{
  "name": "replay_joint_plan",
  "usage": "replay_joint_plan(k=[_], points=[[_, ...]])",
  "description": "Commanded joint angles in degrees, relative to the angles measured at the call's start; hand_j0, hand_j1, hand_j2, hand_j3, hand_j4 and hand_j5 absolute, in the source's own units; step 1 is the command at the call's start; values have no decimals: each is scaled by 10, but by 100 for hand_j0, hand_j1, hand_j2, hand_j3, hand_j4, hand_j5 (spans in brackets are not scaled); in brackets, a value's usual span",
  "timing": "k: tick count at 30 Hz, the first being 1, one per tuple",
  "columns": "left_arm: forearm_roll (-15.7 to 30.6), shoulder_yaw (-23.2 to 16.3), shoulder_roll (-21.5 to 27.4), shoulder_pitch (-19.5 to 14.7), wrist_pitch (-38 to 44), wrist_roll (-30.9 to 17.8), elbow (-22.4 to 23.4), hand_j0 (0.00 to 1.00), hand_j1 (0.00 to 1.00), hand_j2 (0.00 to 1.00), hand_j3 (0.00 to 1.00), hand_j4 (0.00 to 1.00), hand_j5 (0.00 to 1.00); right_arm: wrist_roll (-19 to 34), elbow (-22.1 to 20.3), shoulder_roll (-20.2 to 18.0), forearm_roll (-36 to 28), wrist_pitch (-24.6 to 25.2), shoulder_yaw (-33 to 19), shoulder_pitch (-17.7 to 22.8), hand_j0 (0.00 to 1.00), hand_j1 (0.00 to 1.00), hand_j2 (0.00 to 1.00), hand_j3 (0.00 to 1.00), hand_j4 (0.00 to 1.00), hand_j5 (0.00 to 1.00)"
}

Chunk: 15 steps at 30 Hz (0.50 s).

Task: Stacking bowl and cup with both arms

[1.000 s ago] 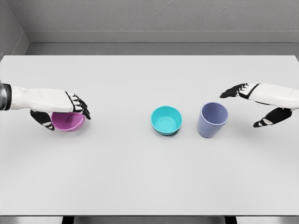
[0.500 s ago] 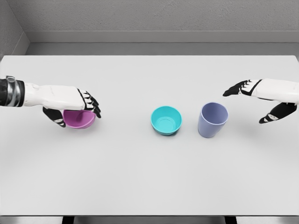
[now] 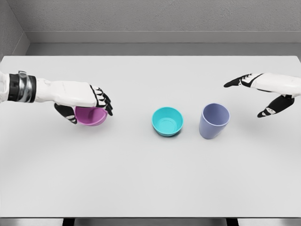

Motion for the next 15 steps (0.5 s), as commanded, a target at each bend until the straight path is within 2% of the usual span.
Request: replay_joint_plan(k=[1, 4, 10, 15], points=[[2, 0, -11, 0, 2, 0, 0, 81, 81, 81, 81, 81, 81, 0, 1, -8, -13, 5, 19, -1, 100, 100, 100, 100, 100, 100], [2, 0, -16, -4, 2, 0, 0, 81, 81, 81, 81, 81, 81, 0, 2, -4, -28, 28, 21, -10, 100, 100, 100, 100, 100, 100], [2, 0, -30, -5, 2, 0, 1, 81, 81, 81, 81, 81, 81, 0, 20, 4, -28, 29, 48, -11, 100, 100, 100, 100, 100, 100], [-5, 0, -52, -12, 2, 0, 3, 81, 81, 81, 81, 81, 81, 0, 19, -12, -32, 29, 58, -12, 100, 100, 100, 100, 100, 100]])
